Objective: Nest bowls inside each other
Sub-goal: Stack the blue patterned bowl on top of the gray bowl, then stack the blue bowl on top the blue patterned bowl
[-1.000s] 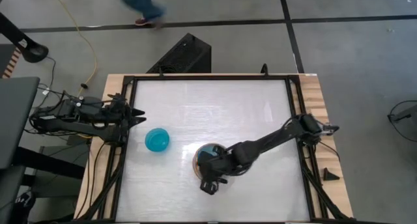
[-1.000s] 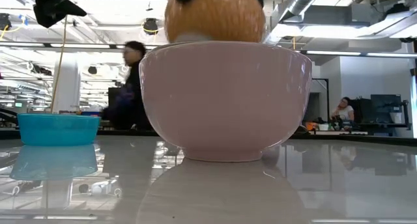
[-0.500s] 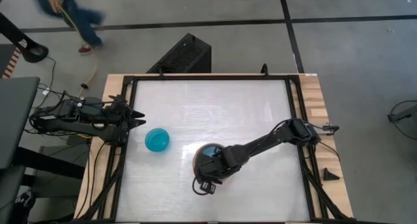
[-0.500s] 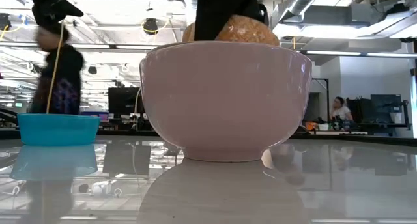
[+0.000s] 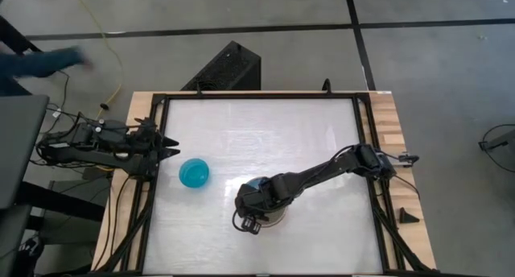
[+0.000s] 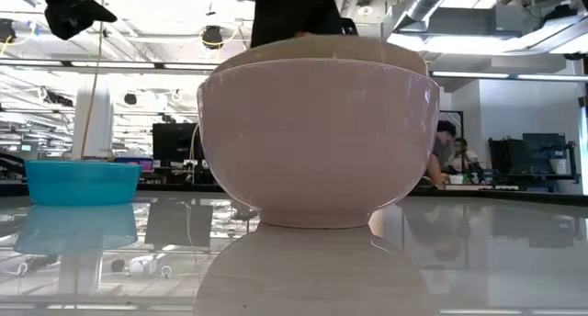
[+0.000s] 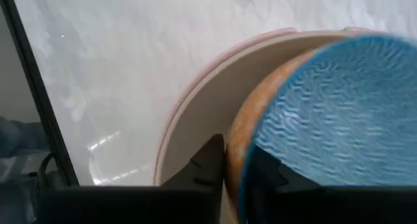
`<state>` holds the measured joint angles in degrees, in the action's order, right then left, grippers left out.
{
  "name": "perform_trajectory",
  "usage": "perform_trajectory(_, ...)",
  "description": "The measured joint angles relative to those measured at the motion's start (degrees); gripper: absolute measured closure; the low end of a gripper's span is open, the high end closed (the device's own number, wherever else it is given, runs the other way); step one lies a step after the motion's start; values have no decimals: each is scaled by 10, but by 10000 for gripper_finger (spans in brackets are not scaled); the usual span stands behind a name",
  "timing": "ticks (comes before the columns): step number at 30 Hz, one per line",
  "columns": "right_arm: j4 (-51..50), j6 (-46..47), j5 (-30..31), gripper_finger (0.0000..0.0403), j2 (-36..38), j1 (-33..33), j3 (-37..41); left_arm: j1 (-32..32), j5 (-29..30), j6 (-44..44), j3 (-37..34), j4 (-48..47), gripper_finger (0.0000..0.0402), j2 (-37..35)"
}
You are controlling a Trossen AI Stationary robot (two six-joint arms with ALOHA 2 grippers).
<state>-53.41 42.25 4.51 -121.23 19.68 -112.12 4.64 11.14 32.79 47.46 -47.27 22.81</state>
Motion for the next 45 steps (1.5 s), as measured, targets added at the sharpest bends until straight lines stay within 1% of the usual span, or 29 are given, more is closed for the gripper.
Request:
perform_trajectory(4,3,15,-2,294,0,2,0,0,-11,4,0,0,231,0)
perform_trajectory(12,4,52,-3,204,0,20,0,0,-28,4,0,-2,231,0)
perform_trajectory(14,12,64,-3,188,1,27,0,0,-33,5,0,-11,231,0)
perform_trajectory(16,23,77,14,178,5,36,0,0,-40,11,0,-30,231,0)
perform_trajectory(18,31,97,40,175,10,47,0,0,-61,20,0,-60,231,0)
perform_trajectory(20,28,116,81,176,17,60,0,0,-85,24,-1,-90,231,0)
perform_trajectory(24,26,156,169,186,41,82,0,0,-133,39,-37,-87,231,-3)
perform_trajectory(28,4,185,233,196,71,96,0,0,-172,42,-109,-25,231,0)
perform_trajectory(32,-45,207,279,200,98,107,0,1,-195,47,-193,87,231,16)
perform_trajectory(34,-80,226,305,201,115,114,0,11,-182,32,-218,147,234,29)
perform_trajectory(35,-101,238,316,202,123,120,0,19,-162,25,-223,162,237,38)
perform_trajectory(37,-145,268,333,202,138,134,0,36,-106,9,-222,162,246,60)
perform_trajectory(39,-195,303,350,202,152,153,0,51,-69,3,-220,161,255,88)
perform_trajectory(41,-254,347,366,202,164,173,0,65,-59,9,-220,155,262,123)
perform_trajectory(45,-365,453,393,202,187,217,0,88,-65,9,-220,164,266,206)
